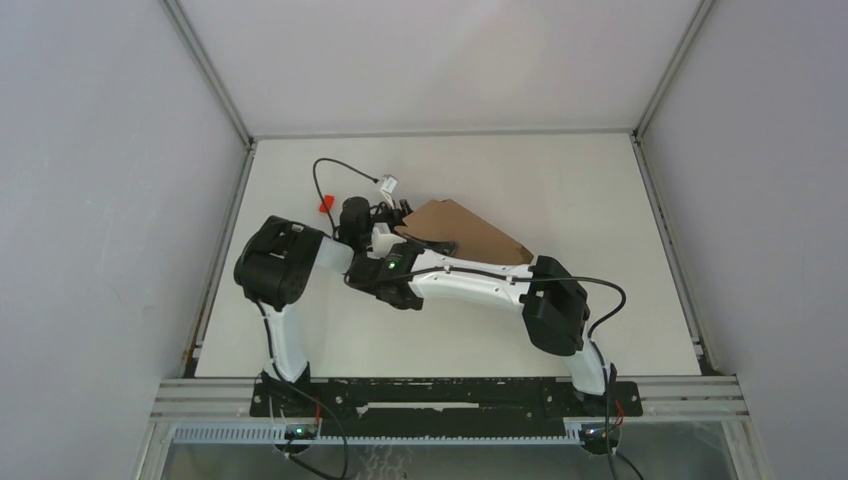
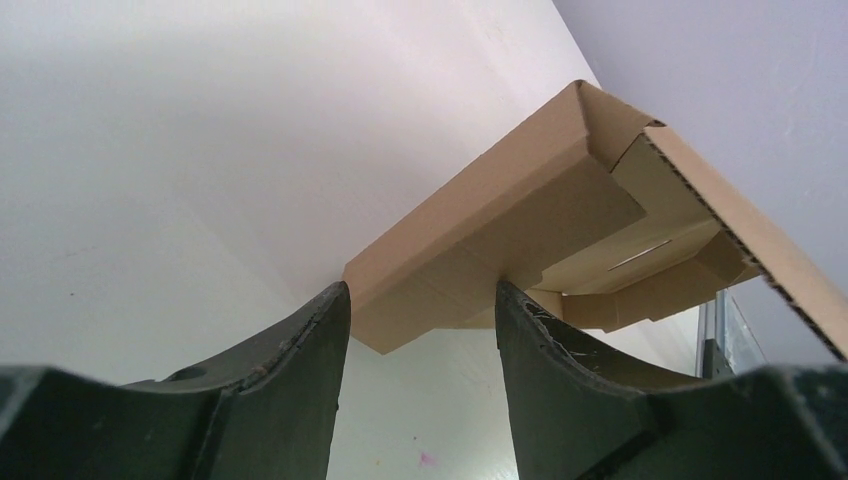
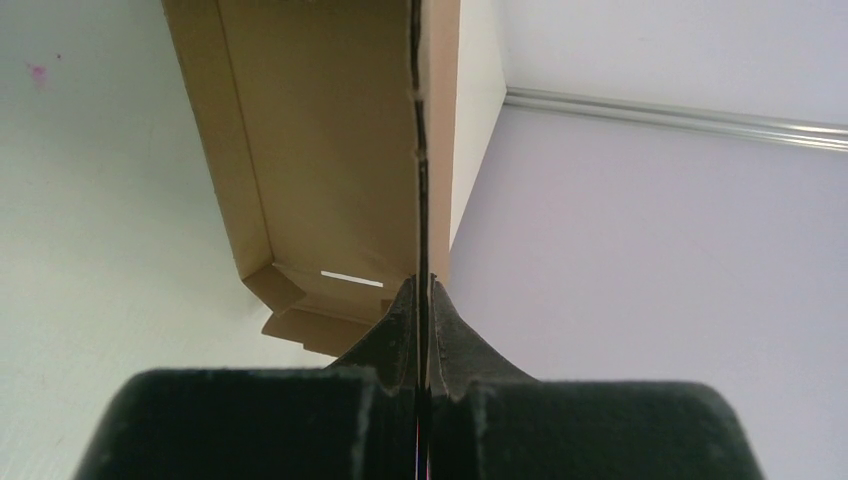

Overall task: Fold the paper box
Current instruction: Fold the paper box at the center of the board.

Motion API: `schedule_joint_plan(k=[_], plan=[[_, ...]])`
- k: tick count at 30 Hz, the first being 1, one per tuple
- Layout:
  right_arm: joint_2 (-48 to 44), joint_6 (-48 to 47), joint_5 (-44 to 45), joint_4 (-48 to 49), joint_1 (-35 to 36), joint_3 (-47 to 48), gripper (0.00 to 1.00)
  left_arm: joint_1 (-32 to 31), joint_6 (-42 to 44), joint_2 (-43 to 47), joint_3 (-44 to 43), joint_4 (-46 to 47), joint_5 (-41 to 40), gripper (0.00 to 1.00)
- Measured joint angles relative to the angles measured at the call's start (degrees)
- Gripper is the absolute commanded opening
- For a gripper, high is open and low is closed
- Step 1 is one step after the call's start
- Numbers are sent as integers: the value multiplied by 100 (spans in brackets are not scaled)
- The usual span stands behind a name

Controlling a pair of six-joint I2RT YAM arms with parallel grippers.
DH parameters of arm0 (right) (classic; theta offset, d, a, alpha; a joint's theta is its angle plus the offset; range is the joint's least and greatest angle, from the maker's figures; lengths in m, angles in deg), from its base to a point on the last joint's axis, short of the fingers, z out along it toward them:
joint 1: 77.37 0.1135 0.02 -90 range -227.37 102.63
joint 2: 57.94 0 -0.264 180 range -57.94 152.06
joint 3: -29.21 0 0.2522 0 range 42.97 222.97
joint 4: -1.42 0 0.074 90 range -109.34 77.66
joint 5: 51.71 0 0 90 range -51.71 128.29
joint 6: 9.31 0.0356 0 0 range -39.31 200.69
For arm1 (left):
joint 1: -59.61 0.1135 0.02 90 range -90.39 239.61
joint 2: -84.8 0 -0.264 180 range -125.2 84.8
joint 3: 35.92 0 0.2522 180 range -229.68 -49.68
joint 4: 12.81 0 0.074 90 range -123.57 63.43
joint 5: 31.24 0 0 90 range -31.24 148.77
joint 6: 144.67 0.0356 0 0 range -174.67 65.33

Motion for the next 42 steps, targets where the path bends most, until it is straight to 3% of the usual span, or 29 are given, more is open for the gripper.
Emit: schedule_joint_plan(k=[42], plan=[[210,151,-37,-94,151,160,0,-15,-422,-466,184,1368,20,60]])
